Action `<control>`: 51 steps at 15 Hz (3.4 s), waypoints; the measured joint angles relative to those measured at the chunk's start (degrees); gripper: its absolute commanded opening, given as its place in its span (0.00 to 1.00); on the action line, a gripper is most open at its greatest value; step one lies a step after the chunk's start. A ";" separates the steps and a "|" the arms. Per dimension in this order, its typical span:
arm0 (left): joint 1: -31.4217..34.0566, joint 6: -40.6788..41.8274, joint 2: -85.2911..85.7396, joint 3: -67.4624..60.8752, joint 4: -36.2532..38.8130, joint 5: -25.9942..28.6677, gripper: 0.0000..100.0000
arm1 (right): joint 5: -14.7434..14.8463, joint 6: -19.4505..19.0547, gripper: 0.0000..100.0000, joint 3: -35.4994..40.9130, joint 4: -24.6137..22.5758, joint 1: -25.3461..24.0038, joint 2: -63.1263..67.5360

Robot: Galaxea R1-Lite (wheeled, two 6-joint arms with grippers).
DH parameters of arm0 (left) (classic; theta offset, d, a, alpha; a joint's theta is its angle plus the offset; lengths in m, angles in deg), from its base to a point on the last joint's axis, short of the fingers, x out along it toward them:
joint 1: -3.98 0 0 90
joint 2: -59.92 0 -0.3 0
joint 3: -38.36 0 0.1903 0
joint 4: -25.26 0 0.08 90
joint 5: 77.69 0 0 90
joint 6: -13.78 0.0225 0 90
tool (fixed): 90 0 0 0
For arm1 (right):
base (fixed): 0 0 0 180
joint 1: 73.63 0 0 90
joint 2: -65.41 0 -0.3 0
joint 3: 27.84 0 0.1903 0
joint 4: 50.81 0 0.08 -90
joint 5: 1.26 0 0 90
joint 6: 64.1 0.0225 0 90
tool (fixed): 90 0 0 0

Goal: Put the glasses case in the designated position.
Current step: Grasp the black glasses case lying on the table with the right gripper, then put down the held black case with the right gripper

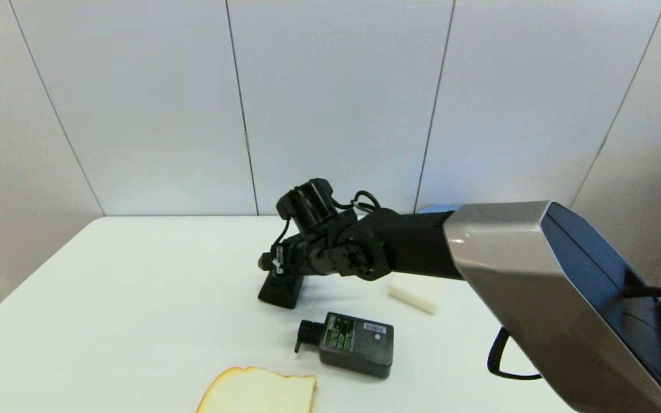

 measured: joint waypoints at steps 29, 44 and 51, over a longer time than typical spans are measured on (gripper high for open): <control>0.00 -0.01 0.00 0.00 0.00 0.00 1.00 | 1.85 -3.44 0.00 -0.05 -4.17 -0.23 4.11; 0.00 -0.01 0.00 0.00 -0.02 0.00 1.00 | 0.13 -6.58 0.00 3.36 8.64 5.95 -14.24; 0.00 0.00 0.00 0.00 0.00 0.00 1.00 | -5.22 -22.49 0.00 21.20 18.80 21.91 -41.58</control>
